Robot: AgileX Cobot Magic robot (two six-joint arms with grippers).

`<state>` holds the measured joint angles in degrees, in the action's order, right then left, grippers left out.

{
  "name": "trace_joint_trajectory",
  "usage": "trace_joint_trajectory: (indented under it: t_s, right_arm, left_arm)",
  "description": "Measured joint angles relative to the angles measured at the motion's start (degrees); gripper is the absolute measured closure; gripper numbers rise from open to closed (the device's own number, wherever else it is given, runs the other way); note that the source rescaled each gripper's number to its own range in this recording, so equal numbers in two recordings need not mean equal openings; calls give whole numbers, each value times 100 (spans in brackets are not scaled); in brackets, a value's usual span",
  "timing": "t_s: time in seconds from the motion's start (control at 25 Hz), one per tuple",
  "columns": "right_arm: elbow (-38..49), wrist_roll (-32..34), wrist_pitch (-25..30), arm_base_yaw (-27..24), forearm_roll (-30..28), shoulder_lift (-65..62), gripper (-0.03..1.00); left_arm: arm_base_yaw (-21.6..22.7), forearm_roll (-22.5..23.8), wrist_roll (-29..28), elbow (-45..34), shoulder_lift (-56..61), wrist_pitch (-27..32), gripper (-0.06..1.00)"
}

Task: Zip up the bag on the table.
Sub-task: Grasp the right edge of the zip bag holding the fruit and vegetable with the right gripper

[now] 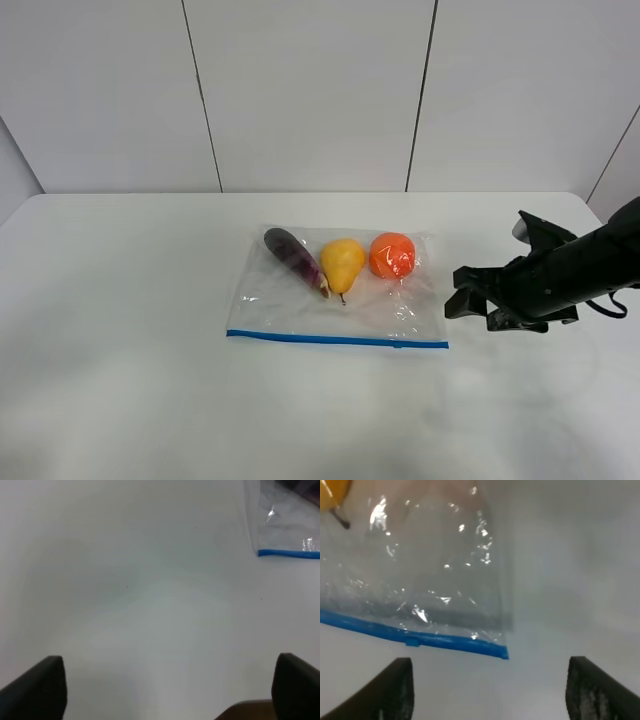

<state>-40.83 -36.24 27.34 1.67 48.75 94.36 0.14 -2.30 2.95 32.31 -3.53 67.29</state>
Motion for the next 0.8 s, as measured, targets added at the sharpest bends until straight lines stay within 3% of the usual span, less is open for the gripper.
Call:
trace_joint_trajectory:
  t_s: [0.44,0.8]
  right_arm:
    - [-45,-1406,-72,0,1276,884,20]
    - [-83,-3327,306,0,3102,1615,21]
  left_arm:
    - [0,0,0,0,0,0,-6]
    - [0,0,0,0,0,0,-6]
